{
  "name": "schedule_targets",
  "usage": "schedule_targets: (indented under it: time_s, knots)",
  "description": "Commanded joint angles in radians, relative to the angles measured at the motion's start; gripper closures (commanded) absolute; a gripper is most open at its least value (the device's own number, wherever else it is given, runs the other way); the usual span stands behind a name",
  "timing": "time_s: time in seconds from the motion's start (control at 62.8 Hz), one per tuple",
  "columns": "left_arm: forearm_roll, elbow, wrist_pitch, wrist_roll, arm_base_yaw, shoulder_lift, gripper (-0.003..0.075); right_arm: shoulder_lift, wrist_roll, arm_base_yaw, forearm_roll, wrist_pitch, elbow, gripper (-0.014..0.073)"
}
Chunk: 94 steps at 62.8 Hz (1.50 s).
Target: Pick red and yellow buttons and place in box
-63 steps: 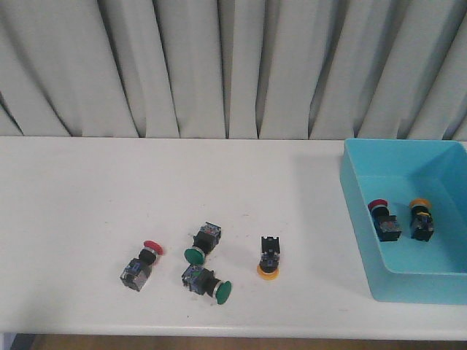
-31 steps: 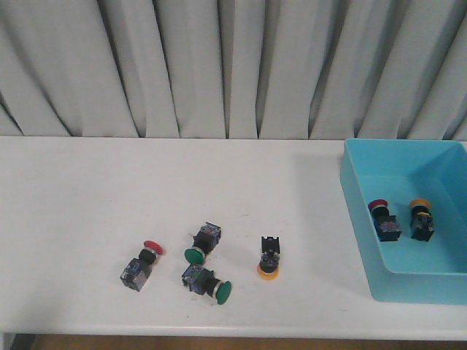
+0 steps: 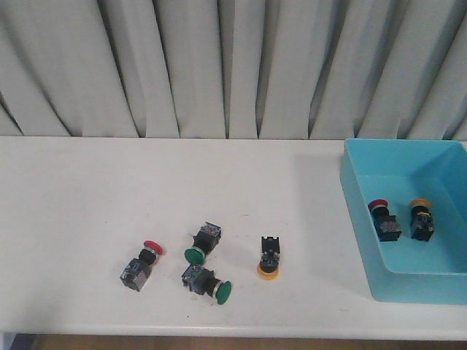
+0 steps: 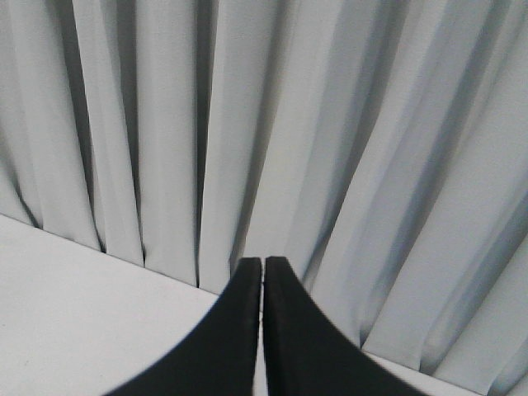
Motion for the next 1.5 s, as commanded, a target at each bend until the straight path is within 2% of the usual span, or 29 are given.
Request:
schedule_targets:
  time_s: [0.0,0.255,0.318,0.446,0.525,0.637,0.876,1.067,1.258,1.322,1.481]
  knots:
    - [-0.011,0.048,-0.07,-0.003,-0.004,-0.016,0.0726,-0.006,0.002,0.001,0.0,-0.071,-0.024,0.0596]
    - [-0.011,0.048,-0.07,-0.003,-0.004,-0.015,0.0726,0.016,0.002,0.001,-0.002,-0.074,-0.024,0.0596]
    - [-0.011,0.048,-0.07,-0.003,-0.004,-0.015,0.0726,0.017,0.002,0.0,-0.037,-0.094,0.003,0.0596]
    - [-0.011,0.048,-0.07,-0.003,-0.004,-0.015,0.0726,-0.057,0.041,-0.004,-0.119,-0.289,0.225,0.0596]
    - [-0.011,0.048,-0.07,-0.003,-0.004,-0.015,0.0726,-0.129,0.056,-0.033,-0.091,-0.479,0.413,0.0596]
    - [-0.011,0.048,-0.07,-0.003,-0.004,-0.015,0.0726,-0.253,0.056,-0.082,-0.051,-0.632,0.679,0.0596]
    - [-0.011,0.048,-0.07,-0.002,-0.004,-0.015,0.0726,-0.573,0.053,-0.088,-0.055,-0.647,1.1,0.0596]
    - [-0.011,0.048,-0.07,-0.002,-0.004,-0.015,0.0726,-0.784,0.058,-0.089,-0.046,-0.647,1.317,0.0596]
    - [-0.011,0.048,-0.07,-0.002,-0.004,-0.015,0.0726,-0.919,0.069,-0.136,-0.019,-0.648,1.429,0.0596]
    - [-0.011,0.048,-0.07,-0.002,-0.004,-0.015,0.0726,-0.957,0.069,-0.146,-0.029,-0.604,1.43,0.0596]
    - [-0.011,0.048,-0.07,-0.002,-0.004,-0.014,0.0726,-0.962,0.069,-0.157,-0.033,-0.6,1.43,0.0596]
